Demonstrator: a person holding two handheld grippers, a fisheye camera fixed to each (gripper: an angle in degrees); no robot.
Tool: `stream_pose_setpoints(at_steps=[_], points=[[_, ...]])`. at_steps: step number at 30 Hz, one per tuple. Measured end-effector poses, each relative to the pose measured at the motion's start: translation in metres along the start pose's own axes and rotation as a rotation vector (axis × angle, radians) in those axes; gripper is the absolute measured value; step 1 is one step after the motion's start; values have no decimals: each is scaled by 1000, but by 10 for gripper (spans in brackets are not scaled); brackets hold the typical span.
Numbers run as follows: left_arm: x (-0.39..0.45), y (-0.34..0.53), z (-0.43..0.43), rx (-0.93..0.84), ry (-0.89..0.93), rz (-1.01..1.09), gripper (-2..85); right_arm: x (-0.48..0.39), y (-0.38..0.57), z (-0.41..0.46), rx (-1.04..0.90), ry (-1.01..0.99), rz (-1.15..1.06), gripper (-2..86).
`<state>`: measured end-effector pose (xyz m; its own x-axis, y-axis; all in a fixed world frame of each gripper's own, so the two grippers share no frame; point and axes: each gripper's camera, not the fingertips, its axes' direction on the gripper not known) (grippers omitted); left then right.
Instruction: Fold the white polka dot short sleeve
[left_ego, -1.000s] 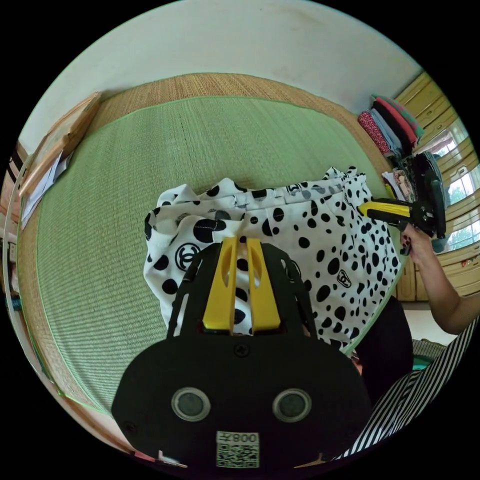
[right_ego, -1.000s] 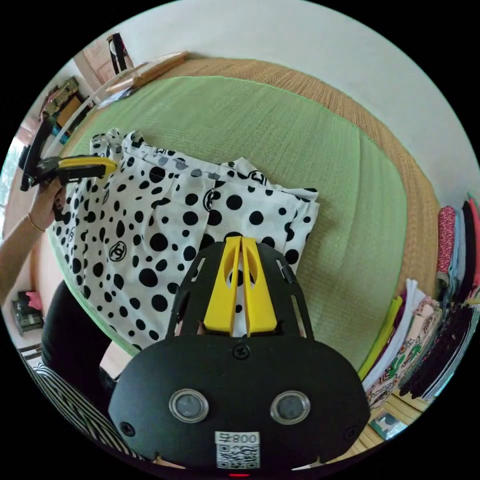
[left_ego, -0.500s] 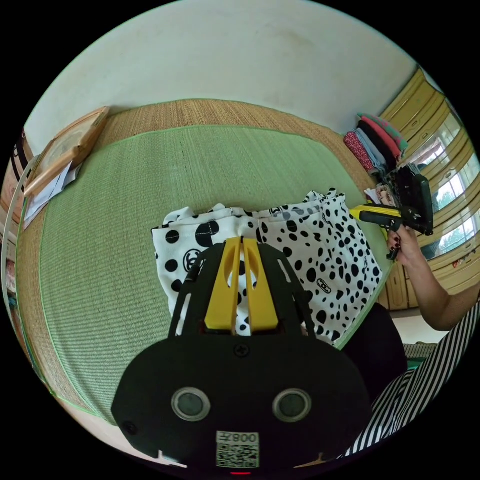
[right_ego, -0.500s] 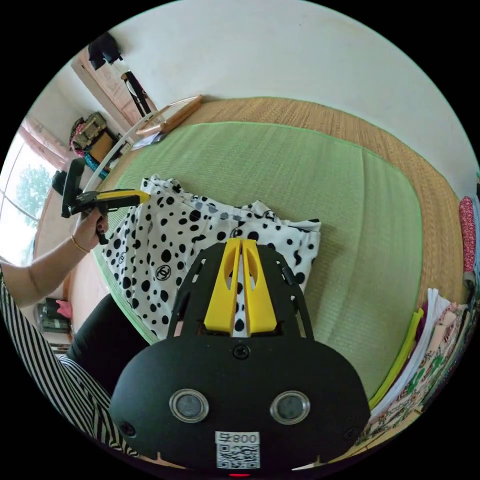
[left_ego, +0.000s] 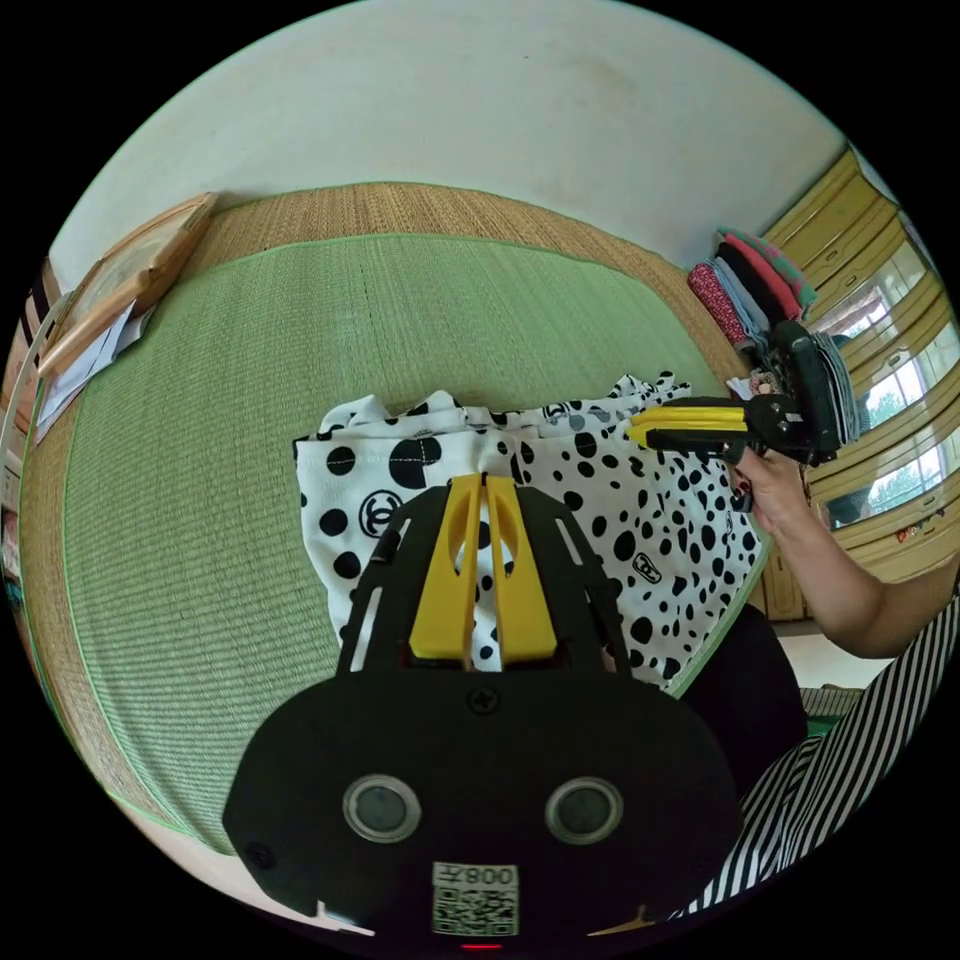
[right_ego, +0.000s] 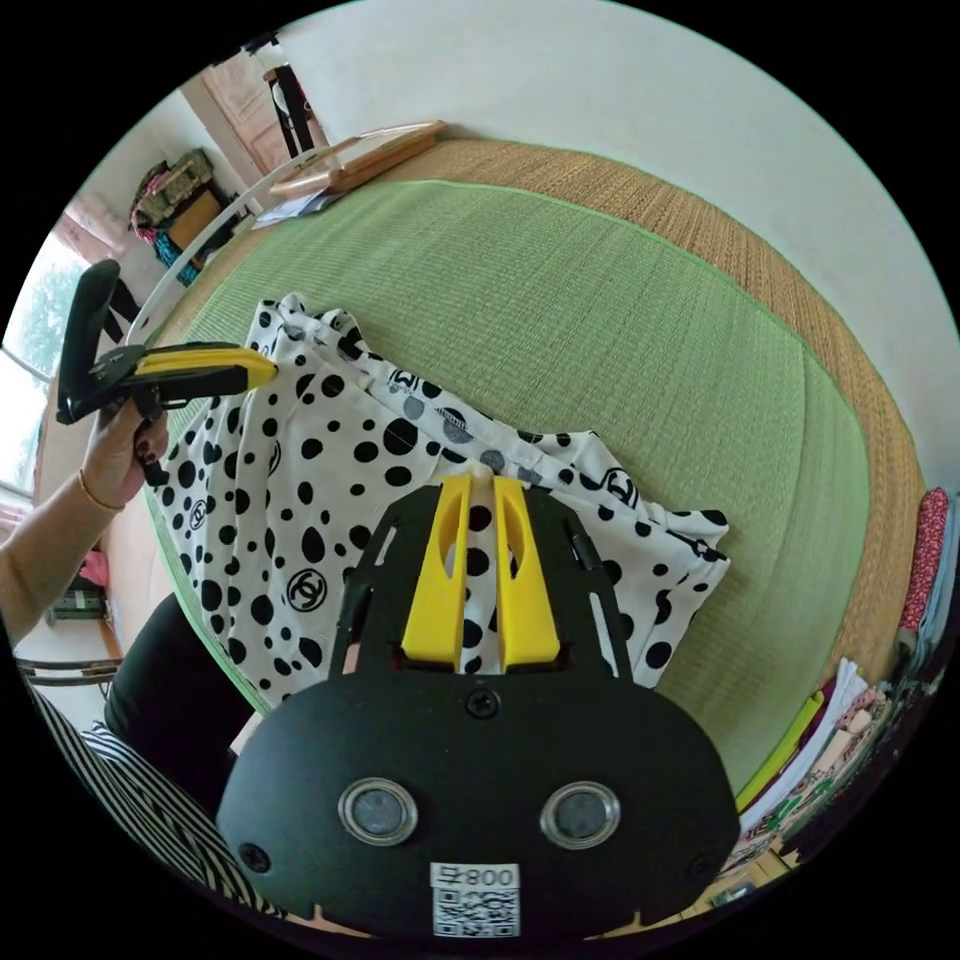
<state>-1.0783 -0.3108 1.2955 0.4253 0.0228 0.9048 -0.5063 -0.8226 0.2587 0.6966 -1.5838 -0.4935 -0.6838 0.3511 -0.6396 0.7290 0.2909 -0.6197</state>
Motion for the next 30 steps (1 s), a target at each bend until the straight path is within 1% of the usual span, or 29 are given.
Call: stream_pose_setpoints(at_steps=[4, 12, 15, 20, 22, 25, 28, 30], points=[[-7, 7, -2, 2, 11, -5, 8, -6, 4, 7, 5, 19, -11, 17], [-25, 16, -18, 49, 50, -25, 9, -6, 22, -34, 137, 2, 11, 10], [-32, 16, -18, 59, 44, -36, 10, -1, 19, -36, 161, 13, 22, 9], [-47, 14, 0, 19, 17, -64, 16, 20, 10, 2, 78, -6, 86, 10], [-57, 18, 2, 17, 52, -100, 20, 28, 10, 14, 45, -28, 112, 10], [-60, 27, -7, 61, 50, -80, 24, 32, 14, 18, 48, -32, 117, 11], [-65, 31, -6, 49, 1, -71, 26, 36, 20, 17, 59, -32, 120, 11], [-70, 30, -1, 41, -1, -88, 26, 40, 25, 15, 67, -41, 130, 11]])
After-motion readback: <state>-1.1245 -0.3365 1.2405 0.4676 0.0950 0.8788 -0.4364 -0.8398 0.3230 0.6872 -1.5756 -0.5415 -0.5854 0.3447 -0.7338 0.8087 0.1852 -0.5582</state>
